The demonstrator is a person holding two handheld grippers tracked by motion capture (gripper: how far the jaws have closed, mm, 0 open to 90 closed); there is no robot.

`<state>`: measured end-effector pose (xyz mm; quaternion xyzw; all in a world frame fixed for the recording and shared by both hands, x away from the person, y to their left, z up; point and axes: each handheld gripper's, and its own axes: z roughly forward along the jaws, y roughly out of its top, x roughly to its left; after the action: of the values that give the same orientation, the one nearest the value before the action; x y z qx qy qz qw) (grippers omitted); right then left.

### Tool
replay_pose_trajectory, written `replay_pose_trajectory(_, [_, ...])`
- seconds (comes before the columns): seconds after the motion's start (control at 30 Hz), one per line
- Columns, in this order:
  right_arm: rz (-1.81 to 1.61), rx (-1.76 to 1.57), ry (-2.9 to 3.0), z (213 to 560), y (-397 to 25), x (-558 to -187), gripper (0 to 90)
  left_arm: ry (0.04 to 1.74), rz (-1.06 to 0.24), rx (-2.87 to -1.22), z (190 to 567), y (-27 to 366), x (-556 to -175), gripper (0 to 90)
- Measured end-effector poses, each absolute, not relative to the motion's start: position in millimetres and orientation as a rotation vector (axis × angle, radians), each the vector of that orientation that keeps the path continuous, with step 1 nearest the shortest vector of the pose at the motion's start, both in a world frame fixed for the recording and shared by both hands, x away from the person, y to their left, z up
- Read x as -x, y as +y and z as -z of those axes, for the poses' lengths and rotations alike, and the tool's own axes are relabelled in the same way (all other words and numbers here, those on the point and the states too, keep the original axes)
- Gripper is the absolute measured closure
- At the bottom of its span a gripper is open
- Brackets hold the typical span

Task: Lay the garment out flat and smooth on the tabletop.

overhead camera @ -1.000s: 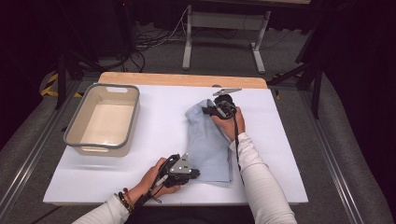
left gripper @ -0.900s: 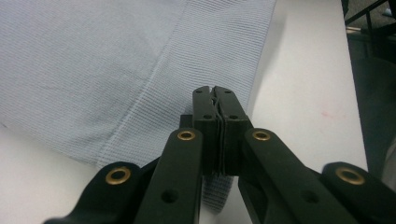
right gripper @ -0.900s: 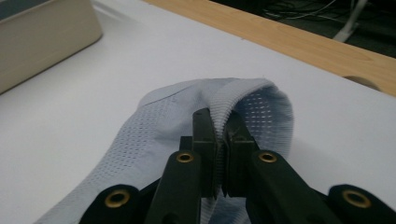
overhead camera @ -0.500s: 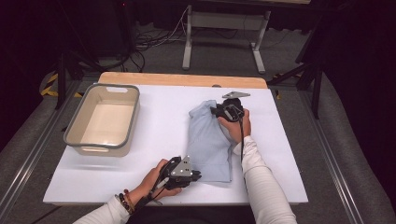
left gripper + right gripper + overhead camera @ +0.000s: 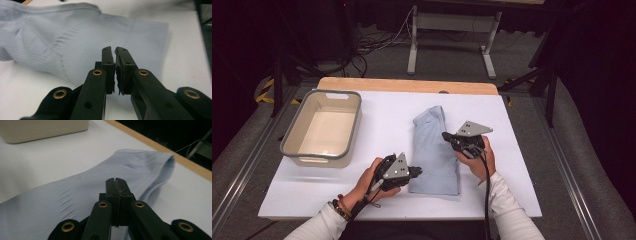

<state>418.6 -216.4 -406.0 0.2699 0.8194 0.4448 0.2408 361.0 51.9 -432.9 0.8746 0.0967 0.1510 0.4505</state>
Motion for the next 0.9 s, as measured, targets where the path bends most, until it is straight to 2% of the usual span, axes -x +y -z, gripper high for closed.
replay_pose_trajectory(0.27, [-1.104, -0.744, 2.311, 434.9, -210.0, -399.1, 90.0, 0.303, -0.487, -2.057, 431.2, 43.7, -389.8, 83.5])
replay_pose_trajectory(0.4, [-1.053, -0.761, 2.308, 441.9, -210.1, -398.7, 89.9, 0.325, -0.515, -2.109, 439.2, 36.6, -401.9, 85.1])
replay_pose_trajectory(0.53, [-1.029, -0.783, 2.306, 448.3, -210.5, -401.3, 89.9, 0.351, -0.460, -2.160, 451.8, 33.3, -411.7, 85.8])
replay_pose_trajectory(0.8, [-0.921, -0.790, 2.278, 454.3, -212.8, -401.1, 90.0, 0.338, -0.477, -2.256, 461.8, 26.5, -412.8, 87.0])
replay_pose_trajectory(0.9, [-0.936, -0.813, 2.278, 454.8, -216.6, -401.1, 90.0, 0.349, -0.471, -2.239, 461.8, 27.3, -412.5, 87.0])
